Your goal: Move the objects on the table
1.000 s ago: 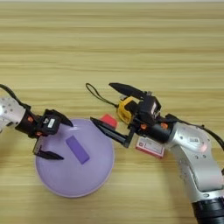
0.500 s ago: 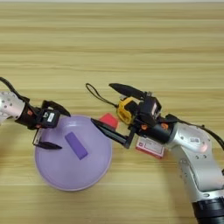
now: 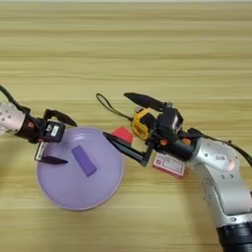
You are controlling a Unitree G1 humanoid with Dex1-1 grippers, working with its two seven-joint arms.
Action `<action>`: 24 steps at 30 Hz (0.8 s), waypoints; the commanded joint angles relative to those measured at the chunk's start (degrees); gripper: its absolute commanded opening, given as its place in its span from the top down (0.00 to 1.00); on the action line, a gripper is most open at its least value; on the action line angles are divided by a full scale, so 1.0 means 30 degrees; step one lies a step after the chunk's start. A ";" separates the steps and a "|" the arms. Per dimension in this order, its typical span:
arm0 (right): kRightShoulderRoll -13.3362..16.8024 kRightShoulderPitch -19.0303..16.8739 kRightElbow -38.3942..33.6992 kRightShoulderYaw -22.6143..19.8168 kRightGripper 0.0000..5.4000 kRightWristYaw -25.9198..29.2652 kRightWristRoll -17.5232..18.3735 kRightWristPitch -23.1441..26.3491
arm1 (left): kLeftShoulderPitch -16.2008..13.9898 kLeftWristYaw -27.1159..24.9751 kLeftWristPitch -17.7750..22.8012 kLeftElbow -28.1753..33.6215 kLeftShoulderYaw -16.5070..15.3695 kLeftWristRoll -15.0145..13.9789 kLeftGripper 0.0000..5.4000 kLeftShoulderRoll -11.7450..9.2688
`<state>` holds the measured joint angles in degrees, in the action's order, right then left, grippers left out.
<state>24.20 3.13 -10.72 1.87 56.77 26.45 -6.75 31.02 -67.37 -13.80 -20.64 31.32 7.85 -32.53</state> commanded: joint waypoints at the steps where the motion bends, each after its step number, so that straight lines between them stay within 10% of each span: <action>1: -0.0145 0.0384 0.0393 -0.0259 0.00 -0.0064 0.0214 -0.0189 | -0.2039 -0.0763 0.1488 0.3718 -0.0350 -0.1285 0.00 -0.0404; 8: -0.0247 0.0533 0.0447 -0.0485 0.00 -0.0176 0.0323 -0.0179 | -0.3215 -0.0629 0.3373 0.7088 -0.2390 -0.3957 0.00 -0.0306; 18: -0.0388 0.0689 0.0717 -0.0858 0.00 -0.0362 0.0353 -0.0279 | -0.4335 0.3711 0.4246 0.9785 -0.6942 -0.8356 0.00 0.2360; 24: -0.0881 0.1322 0.1175 -0.1594 0.00 -0.1427 0.0389 -0.0439 | -0.5037 0.7389 0.2783 0.9576 -0.9290 -0.8303 0.00 0.3939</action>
<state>21.94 5.19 -7.85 -1.54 53.78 27.25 -7.15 16.67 -49.00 -4.36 8.26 6.04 -16.58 -22.55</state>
